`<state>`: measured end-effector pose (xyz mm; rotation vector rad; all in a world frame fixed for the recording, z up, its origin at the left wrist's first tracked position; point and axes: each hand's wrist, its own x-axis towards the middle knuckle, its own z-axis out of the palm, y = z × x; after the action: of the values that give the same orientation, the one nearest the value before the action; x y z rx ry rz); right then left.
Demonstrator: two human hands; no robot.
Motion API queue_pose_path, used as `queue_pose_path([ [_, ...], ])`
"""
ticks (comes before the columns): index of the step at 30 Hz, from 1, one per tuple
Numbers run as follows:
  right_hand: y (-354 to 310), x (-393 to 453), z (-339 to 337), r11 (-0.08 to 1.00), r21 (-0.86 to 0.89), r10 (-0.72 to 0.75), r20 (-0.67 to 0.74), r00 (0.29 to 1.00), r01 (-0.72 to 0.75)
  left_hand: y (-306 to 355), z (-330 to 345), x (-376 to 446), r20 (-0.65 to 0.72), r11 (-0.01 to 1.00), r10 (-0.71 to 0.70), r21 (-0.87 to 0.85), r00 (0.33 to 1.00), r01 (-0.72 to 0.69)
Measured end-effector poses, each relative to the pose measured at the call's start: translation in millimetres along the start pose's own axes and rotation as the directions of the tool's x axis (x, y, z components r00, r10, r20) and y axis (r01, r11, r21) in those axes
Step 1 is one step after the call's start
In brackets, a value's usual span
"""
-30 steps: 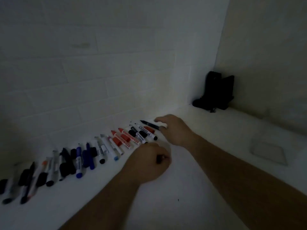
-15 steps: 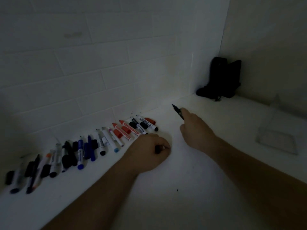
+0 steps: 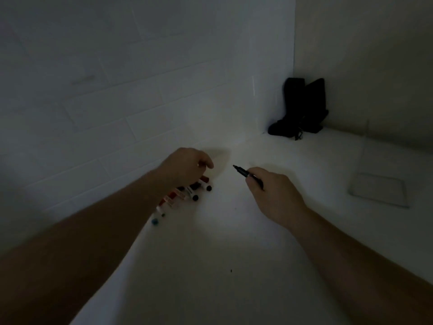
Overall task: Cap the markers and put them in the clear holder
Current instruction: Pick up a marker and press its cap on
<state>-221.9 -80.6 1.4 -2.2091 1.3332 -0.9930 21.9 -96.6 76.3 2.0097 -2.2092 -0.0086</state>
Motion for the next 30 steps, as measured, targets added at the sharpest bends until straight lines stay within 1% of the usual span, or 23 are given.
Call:
queue_pose_path([
  [3,3,1,0,1.0,0.018,0.007,-0.008,1.0,-0.007,-7,-4,34,0.203,0.969,0.067,0.219,0.977,-0.112],
  [5,5,3,3,1.0,0.016,0.008,-0.002,1.0,-0.008,-9,-2,48,0.282,0.923,0.083,0.341,0.956,-0.181],
  [6,6,4,4,1.0,0.015,0.013,0.002,1.0,-0.013,-10,0,54,0.298,0.91,0.081,0.367,0.951,-0.193],
  [9,9,6,5,1.0,0.018,0.02,0.0,1.0,-0.02,-16,11,68,0.287,0.913,0.084,0.361,0.954,-0.189],
  [14,8,8,7,0.999,0.02,0.032,0.01,0.999,-0.032,-33,19,77,0.242,0.959,0.093,0.238,0.966,-0.152],
  [17,9,8,7,0.999,0.011,0.031,0.01,0.999,-0.031,-40,14,74,0.286,0.966,0.077,0.217,0.955,-0.143],
  [20,9,8,8,0.999,0.029,0.031,0.019,0.999,-0.031,-39,15,70,0.321,0.953,0.12,0.228,0.939,-0.2],
  [23,9,8,6,0.999,0.028,0.03,0.009,1.0,-0.03,-33,22,68,0.3,0.94,0.16,0.245,0.94,-0.238],
  [25,9,7,5,0.999,0.038,0.025,0.008,1.0,-0.026,-29,25,66,0.26,0.938,0.138,0.277,0.956,-0.211],
  [26,9,6,5,0.999,0.048,0.022,0.005,1.0,-0.022,-24,24,62,0.218,0.948,0.127,0.26,0.968,-0.183],
  [27,8,6,4,0.998,0.057,0.017,0.0,1.0,-0.017,-19,22,55,0.156,0.966,0.127,0.203,0.98,-0.158],
  [29,8,5,4,0.997,0.077,0.01,-0.005,1.0,-0.009,-7,18,33,0.003,0.993,0.118,0.001,0.993,-0.118],
  [30,7,4,4,0.996,0.088,0.009,-0.007,1.0,-0.008,0,14,16,-0.078,0.989,0.101,-0.101,0.992,-0.109],
])
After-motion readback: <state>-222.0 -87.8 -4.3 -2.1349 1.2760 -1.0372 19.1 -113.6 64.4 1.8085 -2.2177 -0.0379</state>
